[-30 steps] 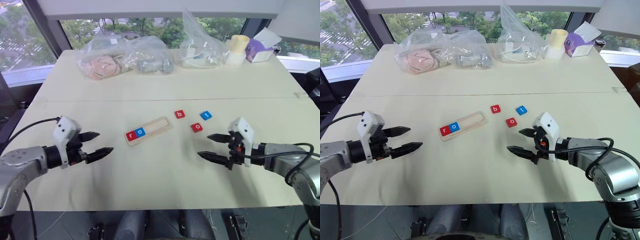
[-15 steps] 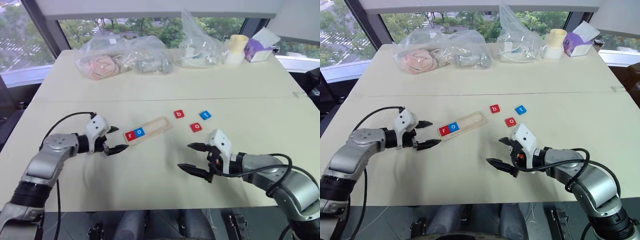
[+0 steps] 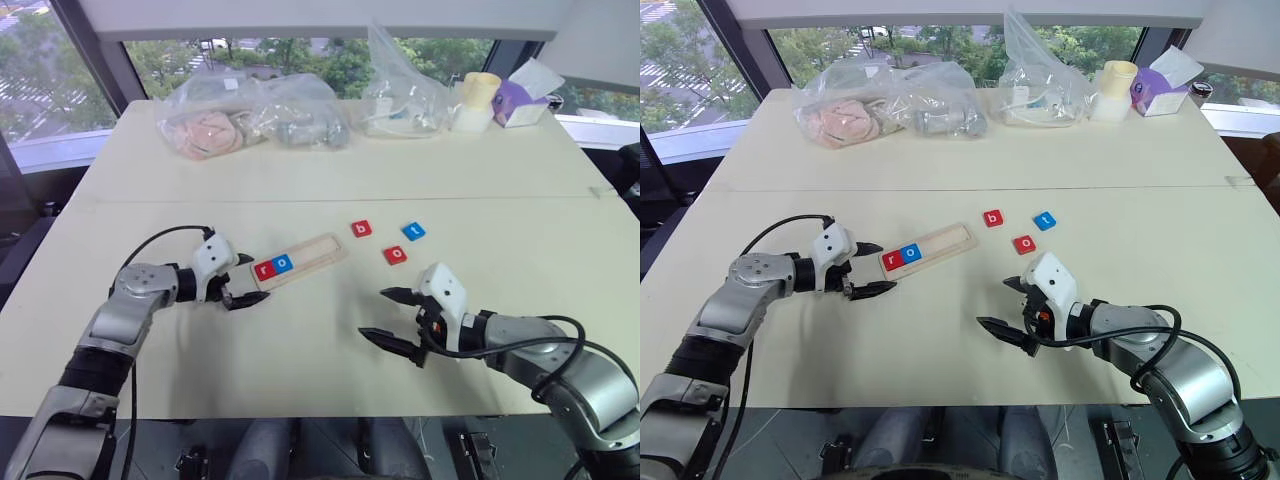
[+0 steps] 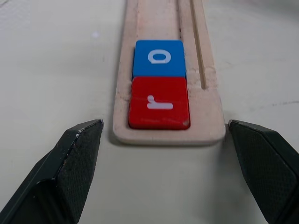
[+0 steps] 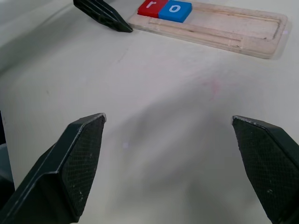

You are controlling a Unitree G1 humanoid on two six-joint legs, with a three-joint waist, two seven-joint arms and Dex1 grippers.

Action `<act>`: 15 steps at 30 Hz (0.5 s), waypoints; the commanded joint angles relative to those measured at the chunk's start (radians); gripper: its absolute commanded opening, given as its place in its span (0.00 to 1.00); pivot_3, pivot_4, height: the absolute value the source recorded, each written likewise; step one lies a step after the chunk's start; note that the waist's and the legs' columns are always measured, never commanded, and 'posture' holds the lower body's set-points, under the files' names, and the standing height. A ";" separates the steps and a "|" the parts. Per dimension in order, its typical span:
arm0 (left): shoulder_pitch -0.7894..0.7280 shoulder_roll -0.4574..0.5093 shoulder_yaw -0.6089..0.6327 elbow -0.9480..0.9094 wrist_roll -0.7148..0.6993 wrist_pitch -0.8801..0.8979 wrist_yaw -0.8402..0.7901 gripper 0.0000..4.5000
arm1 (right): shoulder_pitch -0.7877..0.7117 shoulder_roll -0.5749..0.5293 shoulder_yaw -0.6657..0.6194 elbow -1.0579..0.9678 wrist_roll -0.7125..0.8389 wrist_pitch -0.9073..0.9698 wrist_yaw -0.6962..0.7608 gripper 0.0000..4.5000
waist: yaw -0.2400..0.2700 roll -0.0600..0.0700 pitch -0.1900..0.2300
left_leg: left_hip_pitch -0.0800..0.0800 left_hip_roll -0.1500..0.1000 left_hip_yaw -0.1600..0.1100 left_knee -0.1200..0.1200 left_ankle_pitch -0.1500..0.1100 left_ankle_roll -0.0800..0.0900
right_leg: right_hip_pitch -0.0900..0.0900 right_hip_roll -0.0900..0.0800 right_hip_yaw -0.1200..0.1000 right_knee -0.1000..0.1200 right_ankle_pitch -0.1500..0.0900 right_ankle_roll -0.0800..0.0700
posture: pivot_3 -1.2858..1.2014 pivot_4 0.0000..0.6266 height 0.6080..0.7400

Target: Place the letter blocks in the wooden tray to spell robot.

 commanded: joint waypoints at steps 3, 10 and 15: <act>-0.008 -0.035 -0.046 0.048 0.070 -0.013 0.020 1.00 | -0.005 0.006 -0.017 -0.014 -0.001 -0.014 -0.006 0.98 | 0.003 0.001 -0.001 | 0.001 0.000 0.000 0.000 0.000 0.000 | 0.002 0.000 0.000 0.000 0.000 0.000 | 0.52 0.24 0.96; 0.005 -0.054 -0.045 0.048 0.079 -0.006 0.016 0.82 | -0.006 0.006 -0.019 -0.023 0.002 -0.006 -0.017 1.00 | 0.008 0.001 -0.001 | 0.007 0.000 -0.001 0.000 0.000 0.000 | 0.009 -0.001 -0.001 -0.002 0.000 0.001 | 0.52 0.24 0.96; 0.005 -0.056 -0.045 0.036 0.076 0.000 0.007 0.70 | -0.013 -0.002 -0.039 -0.025 0.013 0.007 -0.022 1.00 | 0.017 0.001 -0.001 | 0.008 0.000 -0.001 0.000 0.000 0.000 | 0.009 -0.001 -0.001 -0.002 0.000 0.000 | 0.52 0.24 0.96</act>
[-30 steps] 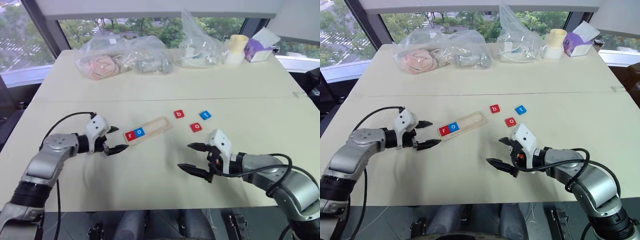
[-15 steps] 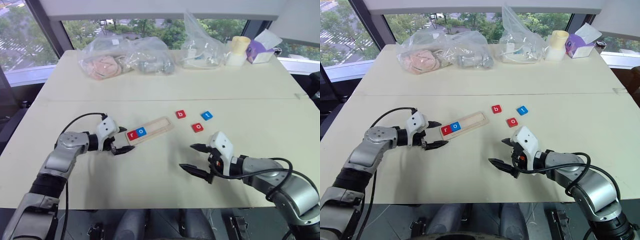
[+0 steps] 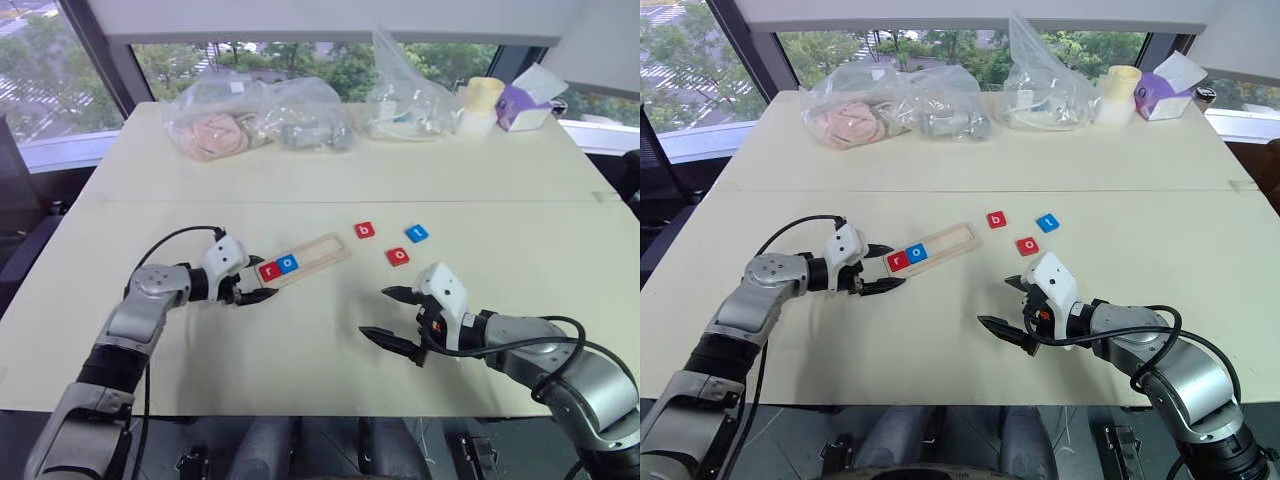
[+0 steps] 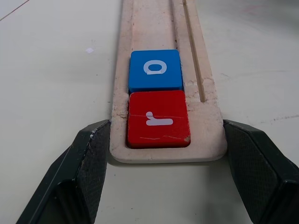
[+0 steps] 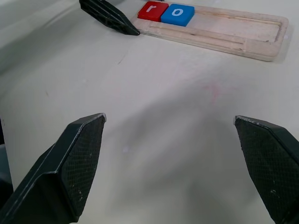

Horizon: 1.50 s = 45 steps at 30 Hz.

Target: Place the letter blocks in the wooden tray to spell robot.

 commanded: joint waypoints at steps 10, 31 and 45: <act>-0.072 0.039 -0.082 -0.012 -0.020 -0.024 -0.264 0.70 | -0.018 0.006 -0.190 0.054 -0.001 -0.042 -0.037 1.00 | 0.007 0.000 0.000 | -0.003 0.000 0.000 0.000 0.000 0.001 | -0.002 0.001 -0.001 -0.002 0.000 0.000 | 0.52 0.24 0.96; -0.205 -0.032 -0.127 0.222 0.042 -0.170 -0.386 1.00 | 0.079 -0.002 -0.212 0.016 -0.015 -0.047 -0.040 1.00 | 0.007 0.000 0.000 | -0.006 0.000 0.000 0.001 0.000 0.001 | -0.004 0.002 -0.002 -0.001 0.000 0.000 | 0.52 0.24 0.96; -0.128 0.253 0.081 -0.087 -0.142 0.216 -0.416 1.00 | -0.338 0.190 -0.087 0.277 -0.104 0.081 -0.288 1.00 | -0.036 -0.002 0.002 | -0.007 0.001 -0.001 0.000 0.000 0.001 | -0.009 0.004 0.000 0.002 0.001 0.000 | 0.52 0.24 0.96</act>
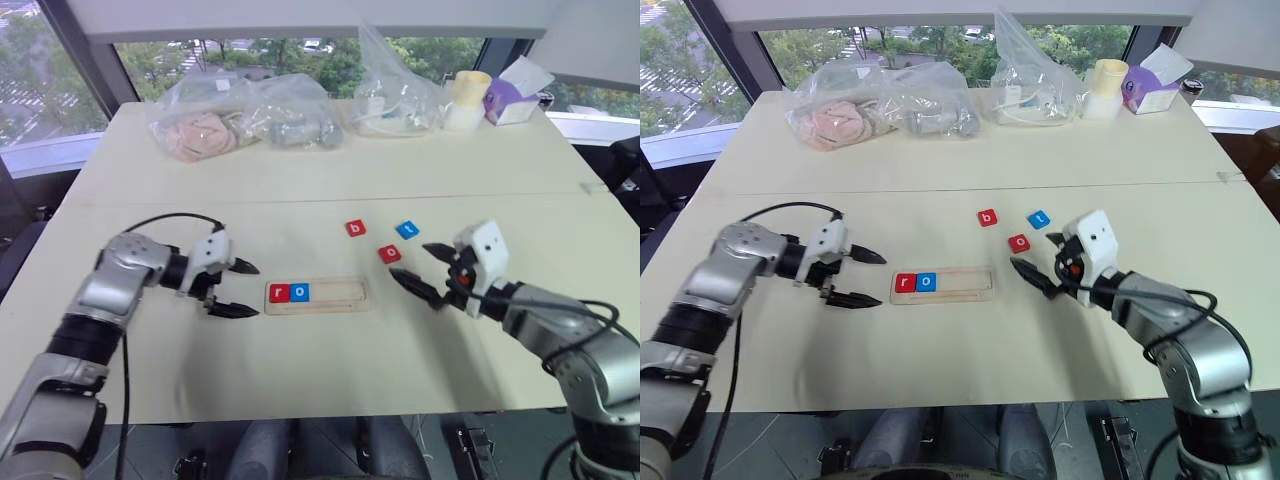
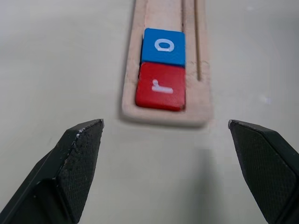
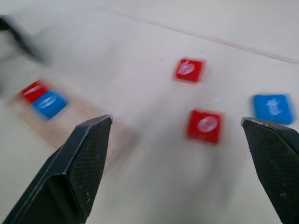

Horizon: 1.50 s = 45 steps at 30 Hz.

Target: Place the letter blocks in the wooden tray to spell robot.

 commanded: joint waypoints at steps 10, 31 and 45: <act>0.133 -0.001 0.385 -0.458 -0.347 0.487 0.338 1.00 | -0.475 0.374 0.140 0.613 -0.254 -0.029 -0.291 1.00 | -0.020 -0.001 0.001 | -0.001 -0.002 0.001 -0.003 0.002 -0.003 | -0.008 0.000 0.003 0.012 0.002 0.004 | 0.52 0.24 0.96; 0.307 -0.010 0.442 -0.637 -0.456 0.547 0.562 1.00 | -0.561 0.541 0.184 0.902 -0.414 -0.200 -0.294 0.70 | -0.024 -0.001 0.001 | 0.002 0.005 0.001 -0.002 0.007 -0.010 | -0.008 0.009 0.005 0.013 0.004 -0.005 | 0.52 0.24 0.96; 0.207 -0.021 0.277 -0.654 -0.466 0.543 0.514 1.00 | -0.404 0.420 0.183 0.398 -0.449 -0.162 -0.243 0.27 | -0.021 0.000 0.001 | 0.001 0.012 0.002 -0.003 0.007 -0.011 | -0.009 0.016 0.005 0.012 0.005 -0.009 | 0.52 0.24 0.96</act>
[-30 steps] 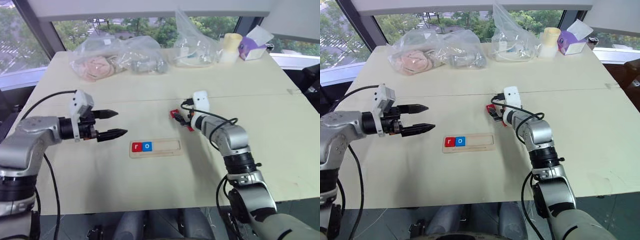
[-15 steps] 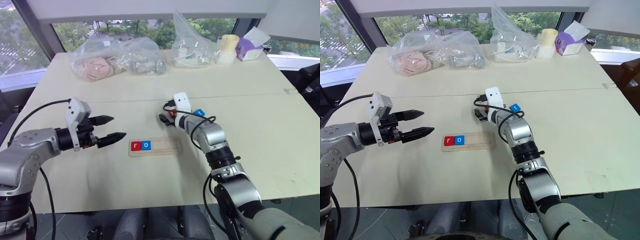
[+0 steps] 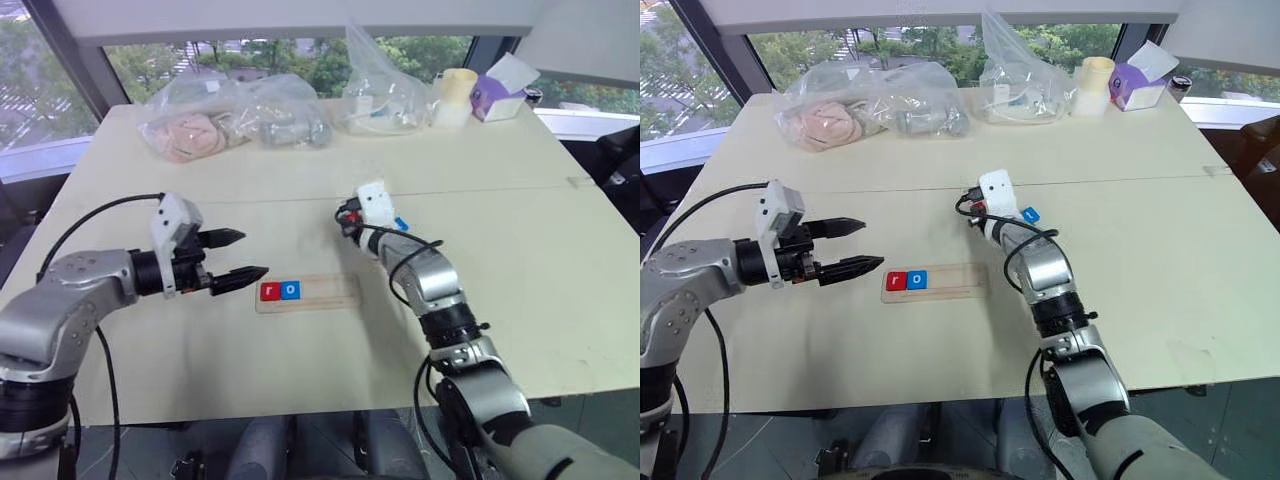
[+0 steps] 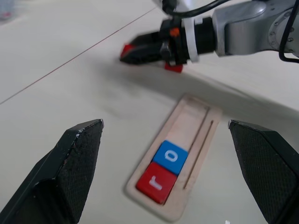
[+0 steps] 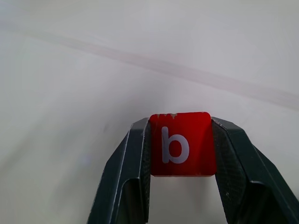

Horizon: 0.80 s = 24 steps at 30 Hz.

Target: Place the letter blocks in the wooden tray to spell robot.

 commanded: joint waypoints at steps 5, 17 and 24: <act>-0.057 -0.005 -0.100 -0.056 -0.011 -0.017 -0.047 1.00 | 0.264 -0.054 -0.199 -0.664 0.060 0.525 -0.047 0.27 | 0.013 0.000 0.000 | -0.001 0.001 -0.002 0.000 0.000 0.000 | 0.000 0.000 -0.001 0.000 -0.001 -0.001 | 0.52 0.24 0.96; -0.066 0.002 -0.158 -0.012 0.013 -0.034 -0.094 1.00 | 0.438 0.193 -0.331 -0.946 -0.021 0.940 -0.209 0.27 | 0.005 0.001 0.000 | -0.001 0.003 0.000 -0.002 0.000 0.000 | -0.002 0.001 -0.001 -0.001 -0.003 -0.006 | 0.52 0.24 0.96; -0.059 0.014 -0.161 -0.014 0.013 -0.031 -0.106 1.00 | 0.466 0.207 -0.268 -0.955 -0.008 0.969 -0.195 0.27 | 0.004 0.001 0.000 | -0.002 0.002 0.000 -0.002 0.000 -0.001 | -0.002 0.000 -0.001 -0.002 -0.003 -0.006 | 0.52 0.24 0.96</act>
